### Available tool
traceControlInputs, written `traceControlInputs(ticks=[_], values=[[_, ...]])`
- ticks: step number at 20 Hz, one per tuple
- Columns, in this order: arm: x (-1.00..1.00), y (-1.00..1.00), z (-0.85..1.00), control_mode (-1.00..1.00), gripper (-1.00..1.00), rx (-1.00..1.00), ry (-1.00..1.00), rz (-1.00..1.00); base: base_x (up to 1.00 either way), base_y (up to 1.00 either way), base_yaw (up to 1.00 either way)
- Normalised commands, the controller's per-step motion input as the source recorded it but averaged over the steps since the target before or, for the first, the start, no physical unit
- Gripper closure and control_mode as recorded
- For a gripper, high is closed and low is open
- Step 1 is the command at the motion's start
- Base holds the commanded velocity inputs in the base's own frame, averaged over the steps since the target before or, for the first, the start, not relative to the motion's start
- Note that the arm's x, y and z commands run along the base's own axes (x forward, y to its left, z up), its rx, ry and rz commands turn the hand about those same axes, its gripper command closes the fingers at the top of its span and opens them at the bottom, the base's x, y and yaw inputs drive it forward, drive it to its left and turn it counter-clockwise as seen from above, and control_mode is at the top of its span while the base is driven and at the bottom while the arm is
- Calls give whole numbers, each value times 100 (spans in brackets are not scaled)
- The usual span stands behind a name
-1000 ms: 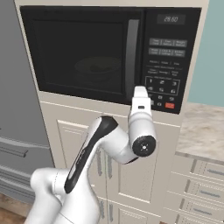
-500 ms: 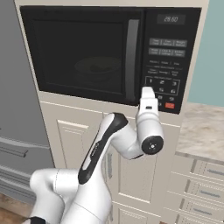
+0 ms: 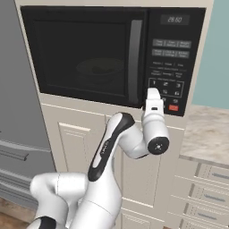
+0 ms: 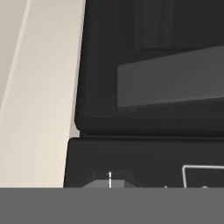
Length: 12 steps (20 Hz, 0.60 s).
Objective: Pick the squash from the sink and place it in the bowl. Then pick the bowl and place it in the microwave. Then close the microwave door and press the start button.
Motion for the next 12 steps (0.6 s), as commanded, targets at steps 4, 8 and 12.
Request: traceControlInputs(ticks=[4,8,12], values=[[21,-38,-3,-100,100,0,-1,0,0,0,0],[31,-30,-1,-100,100,0,0,0,0,0,0],[19,-25,-2,-100,100,0,0,0,0,0,0]])
